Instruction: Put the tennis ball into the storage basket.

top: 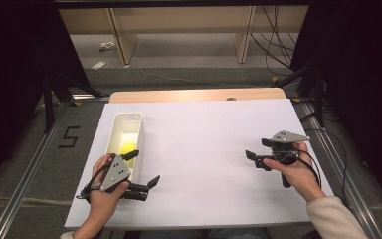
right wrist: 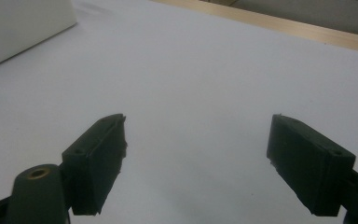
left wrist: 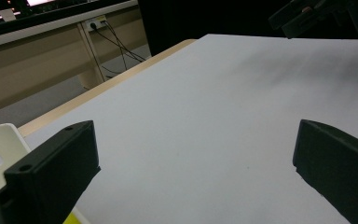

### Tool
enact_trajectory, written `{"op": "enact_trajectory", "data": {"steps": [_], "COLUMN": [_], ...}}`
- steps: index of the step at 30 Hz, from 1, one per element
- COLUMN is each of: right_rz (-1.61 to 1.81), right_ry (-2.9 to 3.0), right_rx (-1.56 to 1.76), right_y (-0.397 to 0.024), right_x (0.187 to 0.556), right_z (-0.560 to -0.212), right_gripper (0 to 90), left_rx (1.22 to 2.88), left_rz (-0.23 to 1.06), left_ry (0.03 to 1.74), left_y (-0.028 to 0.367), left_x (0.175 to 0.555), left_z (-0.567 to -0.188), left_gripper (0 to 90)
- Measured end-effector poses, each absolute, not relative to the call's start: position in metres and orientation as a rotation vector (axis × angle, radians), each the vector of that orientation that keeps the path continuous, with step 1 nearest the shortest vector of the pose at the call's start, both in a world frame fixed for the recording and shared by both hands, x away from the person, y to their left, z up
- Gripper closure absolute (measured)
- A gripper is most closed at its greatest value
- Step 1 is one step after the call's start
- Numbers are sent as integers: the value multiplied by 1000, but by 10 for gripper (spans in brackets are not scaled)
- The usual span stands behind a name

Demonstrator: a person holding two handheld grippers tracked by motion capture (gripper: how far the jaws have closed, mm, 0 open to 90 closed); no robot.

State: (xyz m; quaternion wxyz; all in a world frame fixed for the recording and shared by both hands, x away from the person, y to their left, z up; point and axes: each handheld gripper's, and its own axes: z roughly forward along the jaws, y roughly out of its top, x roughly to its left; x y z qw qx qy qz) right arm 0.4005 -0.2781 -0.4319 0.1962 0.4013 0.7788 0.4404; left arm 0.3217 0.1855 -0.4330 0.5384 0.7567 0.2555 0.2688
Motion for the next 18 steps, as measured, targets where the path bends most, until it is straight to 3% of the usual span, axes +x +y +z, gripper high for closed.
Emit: {"op": "enact_trajectory", "data": {"steps": [18], "right_rz": [1238], "right_ry": [2159], "right_rx": [1140], "right_y": [-290], "right_x": [387], "right_z": [-436], "right_gripper": [202], "left_rx": [1798], "left_rz": [641], "left_ry": [609], "left_y": [186], "left_x": [322], "left_z": [-433], "left_gripper": [0]}}
